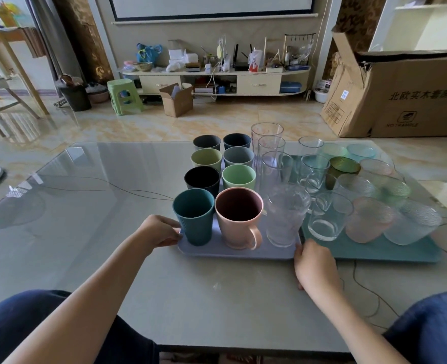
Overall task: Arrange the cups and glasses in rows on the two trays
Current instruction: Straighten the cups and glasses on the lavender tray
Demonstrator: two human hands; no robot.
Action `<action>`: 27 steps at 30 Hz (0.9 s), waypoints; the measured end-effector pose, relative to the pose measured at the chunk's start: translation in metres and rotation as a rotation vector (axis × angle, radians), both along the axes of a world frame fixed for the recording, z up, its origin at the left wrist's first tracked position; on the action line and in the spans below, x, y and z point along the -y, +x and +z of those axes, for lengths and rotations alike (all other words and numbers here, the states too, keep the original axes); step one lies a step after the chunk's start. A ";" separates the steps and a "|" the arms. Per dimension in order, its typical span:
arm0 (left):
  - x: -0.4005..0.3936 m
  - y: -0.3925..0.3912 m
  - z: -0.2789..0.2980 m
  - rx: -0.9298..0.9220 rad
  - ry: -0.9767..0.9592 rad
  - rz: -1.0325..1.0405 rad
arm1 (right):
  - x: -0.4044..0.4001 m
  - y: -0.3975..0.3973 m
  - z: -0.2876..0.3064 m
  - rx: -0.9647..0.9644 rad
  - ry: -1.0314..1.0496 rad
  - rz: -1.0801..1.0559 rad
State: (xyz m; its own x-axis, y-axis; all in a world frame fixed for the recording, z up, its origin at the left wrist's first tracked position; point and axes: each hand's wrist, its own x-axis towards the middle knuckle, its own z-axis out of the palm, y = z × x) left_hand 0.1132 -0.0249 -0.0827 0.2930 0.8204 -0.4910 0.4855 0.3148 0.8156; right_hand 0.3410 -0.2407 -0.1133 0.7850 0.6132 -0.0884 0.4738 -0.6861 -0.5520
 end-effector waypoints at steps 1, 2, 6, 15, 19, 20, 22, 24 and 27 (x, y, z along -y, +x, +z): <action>0.000 0.000 0.000 0.005 -0.008 0.001 | 0.001 -0.001 0.001 -0.001 0.004 -0.012; 0.000 0.000 -0.001 0.011 -0.017 -0.001 | 0.002 -0.002 0.001 -0.001 0.007 -0.024; 0.001 0.003 -0.002 0.018 -0.034 -0.006 | 0.008 -0.013 0.006 -0.025 0.031 -0.043; -0.001 0.005 -0.004 0.037 -0.065 0.033 | 0.014 -0.016 0.019 -0.138 0.077 -0.046; -0.001 0.004 -0.003 0.076 -0.095 0.028 | 0.013 -0.015 0.016 -0.039 0.086 -0.054; -0.001 0.003 -0.002 0.086 -0.101 0.024 | 0.012 -0.013 0.015 0.022 0.084 -0.044; 0.000 0.003 -0.002 0.093 -0.110 0.019 | 0.009 -0.010 0.018 0.095 0.114 -0.026; 0.000 0.004 -0.002 0.088 -0.115 0.021 | 0.004 -0.007 0.024 -0.012 0.206 -0.023; -0.001 0.004 -0.003 0.067 -0.113 0.026 | -0.002 -0.003 0.027 -0.294 0.314 0.028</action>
